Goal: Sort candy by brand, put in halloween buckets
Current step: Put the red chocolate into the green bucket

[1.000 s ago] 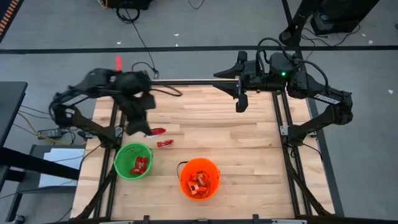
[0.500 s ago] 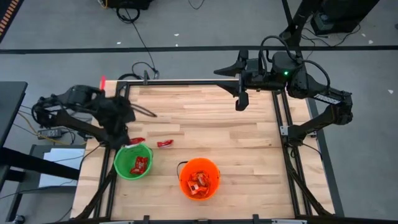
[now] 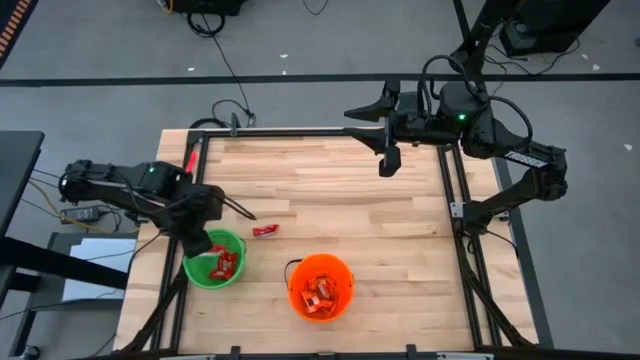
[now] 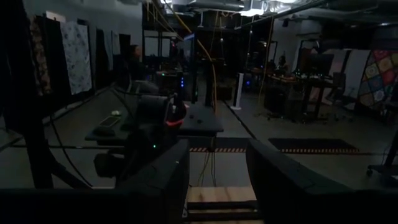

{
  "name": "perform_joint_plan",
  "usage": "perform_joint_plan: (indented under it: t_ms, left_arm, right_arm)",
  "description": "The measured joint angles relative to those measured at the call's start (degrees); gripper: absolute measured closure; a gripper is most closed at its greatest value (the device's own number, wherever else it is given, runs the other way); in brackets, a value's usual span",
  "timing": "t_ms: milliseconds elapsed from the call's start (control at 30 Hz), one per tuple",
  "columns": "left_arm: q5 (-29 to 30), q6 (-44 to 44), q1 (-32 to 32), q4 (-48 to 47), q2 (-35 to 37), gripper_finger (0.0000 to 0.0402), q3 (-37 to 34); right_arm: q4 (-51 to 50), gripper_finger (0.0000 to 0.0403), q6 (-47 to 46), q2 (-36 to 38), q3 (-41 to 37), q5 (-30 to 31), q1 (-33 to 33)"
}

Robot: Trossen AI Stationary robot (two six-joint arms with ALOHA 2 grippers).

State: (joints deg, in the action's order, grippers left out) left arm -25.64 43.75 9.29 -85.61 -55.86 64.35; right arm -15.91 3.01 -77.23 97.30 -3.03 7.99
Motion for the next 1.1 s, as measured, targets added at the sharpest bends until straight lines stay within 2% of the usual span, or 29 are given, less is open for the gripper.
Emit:
perform_joint_plan:
  t_ms: [233, 333, 433, 567, 667, 767, 1000, 1100]
  left_arm:
    - [-0.67, -0.26, 0.01, 0.68, 0.47, 0.0202, 0.01]
    - [1.98, -1.72, 0.01, 2.83, 0.52, 0.0188, 0.01]
    - [6.07, -2.37, -0.03, 9.42, 0.47, 0.0185, 0.01]
    - [11.87, -4.22, -1.12, 22.20, 0.40, 0.0185, 1.96]
    - [17.14, -6.30, -2.90, 33.75, 0.42, 0.0188, 4.98]
    - [18.97, -8.70, -4.58, 41.98, 0.41, 0.0192, 8.89]
    - [21.47, -11.87, -5.22, 49.06, 0.45, 0.0193, 19.15]
    - [23.08, -13.71, -5.17, 49.16, 0.45, 0.0194, 22.08]
  right_arm:
    - [0.26, 0.0233, 0.23, 0.00, 0.00, -0.01, 0.33]
    - [-0.83, 0.0233, 0.07, -0.01, 0.00, -0.01, 0.49]
    - [-3.43, 0.0233, -2.76, -0.48, 0.00, -1.37, 1.49]
    - [-4.80, 0.0233, -8.50, -3.50, 0.02, -7.00, 3.66]
    - [-1.87, 0.0233, -11.62, -7.22, 0.02, -11.97, 4.20]
    - [2.70, 0.0233, -15.27, -12.12, 0.02, -17.88, 4.41]
    - [13.91, 0.0233, -24.09, -24.67, 0.02, -32.38, 4.46]
    - [16.66, 0.0233, -26.04, -29.45, 0.00, -35.71, 4.44]
